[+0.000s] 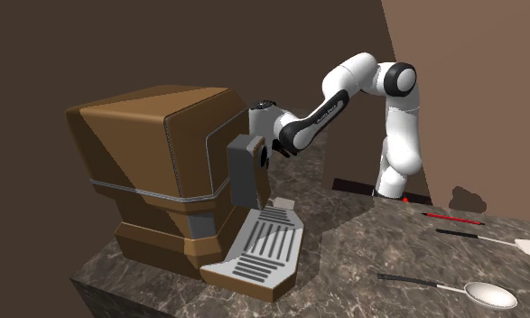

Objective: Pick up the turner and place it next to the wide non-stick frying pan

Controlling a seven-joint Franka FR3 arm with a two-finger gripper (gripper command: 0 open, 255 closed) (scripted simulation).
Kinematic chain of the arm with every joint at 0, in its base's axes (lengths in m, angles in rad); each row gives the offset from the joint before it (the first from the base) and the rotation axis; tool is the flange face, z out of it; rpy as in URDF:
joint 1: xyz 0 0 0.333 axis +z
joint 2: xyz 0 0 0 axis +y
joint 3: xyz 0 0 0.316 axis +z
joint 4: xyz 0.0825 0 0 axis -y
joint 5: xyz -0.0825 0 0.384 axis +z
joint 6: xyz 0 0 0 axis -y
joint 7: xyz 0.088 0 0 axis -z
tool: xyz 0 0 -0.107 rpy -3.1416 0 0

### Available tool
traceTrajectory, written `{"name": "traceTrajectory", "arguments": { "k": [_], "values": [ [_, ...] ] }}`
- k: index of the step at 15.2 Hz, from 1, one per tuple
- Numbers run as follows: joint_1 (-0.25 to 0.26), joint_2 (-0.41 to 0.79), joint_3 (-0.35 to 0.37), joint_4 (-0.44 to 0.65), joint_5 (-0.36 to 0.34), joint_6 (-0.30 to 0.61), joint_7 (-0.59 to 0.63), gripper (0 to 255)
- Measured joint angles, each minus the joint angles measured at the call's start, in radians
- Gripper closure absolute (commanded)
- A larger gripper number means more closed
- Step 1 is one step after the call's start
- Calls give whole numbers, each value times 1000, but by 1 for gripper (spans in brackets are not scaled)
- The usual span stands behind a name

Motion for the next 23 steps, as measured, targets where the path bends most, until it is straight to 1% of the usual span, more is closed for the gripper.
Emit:
{"name": "traceTrajectory", "arguments": {
  "k": [6,18,21,23],
  "values": [
    [-7,-38,7,34,28,-66,-20,255],
    [-12,-81,14,143,60,-210,-46,255],
    [-47,-130,-4,95,91,-202,-106,255],
    [-76,-191,-22,31,126,-190,-161,255]
  ]
}}
